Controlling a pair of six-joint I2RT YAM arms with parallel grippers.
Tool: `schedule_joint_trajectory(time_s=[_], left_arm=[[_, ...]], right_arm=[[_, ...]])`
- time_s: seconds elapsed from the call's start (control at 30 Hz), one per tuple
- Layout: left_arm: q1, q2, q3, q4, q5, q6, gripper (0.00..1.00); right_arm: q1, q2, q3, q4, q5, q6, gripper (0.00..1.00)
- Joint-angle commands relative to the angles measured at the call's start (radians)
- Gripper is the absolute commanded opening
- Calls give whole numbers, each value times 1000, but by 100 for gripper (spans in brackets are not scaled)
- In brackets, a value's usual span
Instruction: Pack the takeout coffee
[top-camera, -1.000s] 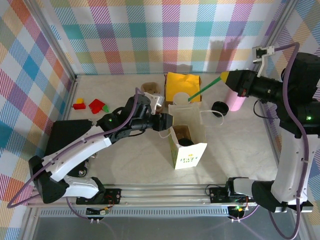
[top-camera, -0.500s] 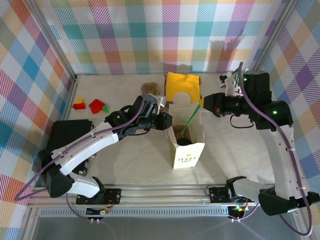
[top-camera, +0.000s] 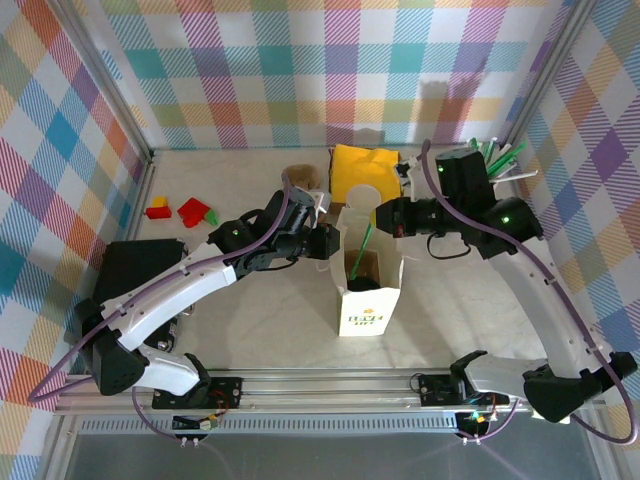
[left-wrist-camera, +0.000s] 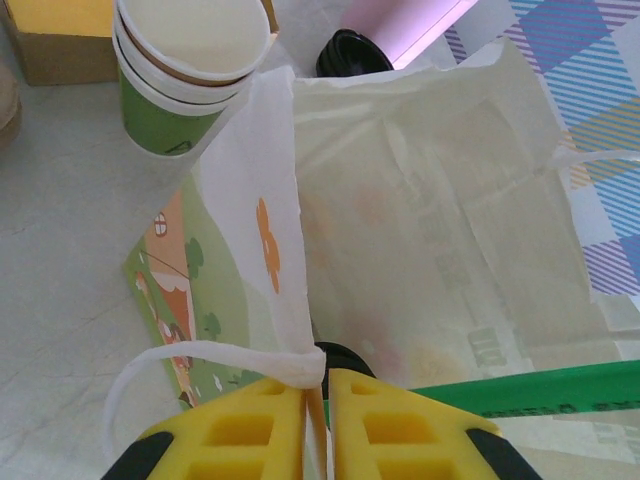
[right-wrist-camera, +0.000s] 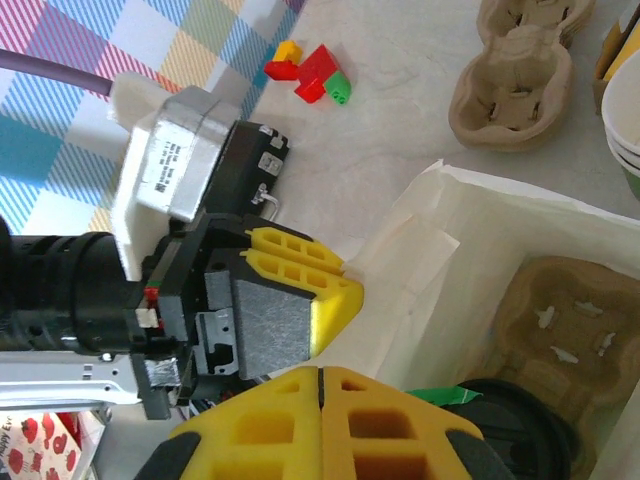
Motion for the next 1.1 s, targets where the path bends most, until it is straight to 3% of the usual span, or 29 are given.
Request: schedule_joint_trajectory(time_s=[0.0, 0.1, 0.2, 0.33, 0.67, 1.07], left_arm=[[8, -8, 30, -21, -15, 20, 14], [8, -9, 31, -24, -18, 25, 14], [9, -8, 34, -31, -20, 32, 14], [9, -15, 33, -38, -17, 44, 14], [9, -36, 35, -71, -40, 57, 14], [13, -60, 48, -122, -78, 62, 13]], right_arm=[[17, 19, -5, 71, 20, -22, 9], [26, 48, 9, 72, 19, -38, 20], [27, 67, 33, 68, 42, -59, 38], [25, 103, 98, 45, 122, -99, 49], [-58, 260, 297, 25, 488, -131, 55], [-155, 517, 348, 198, 509, -167, 55]])
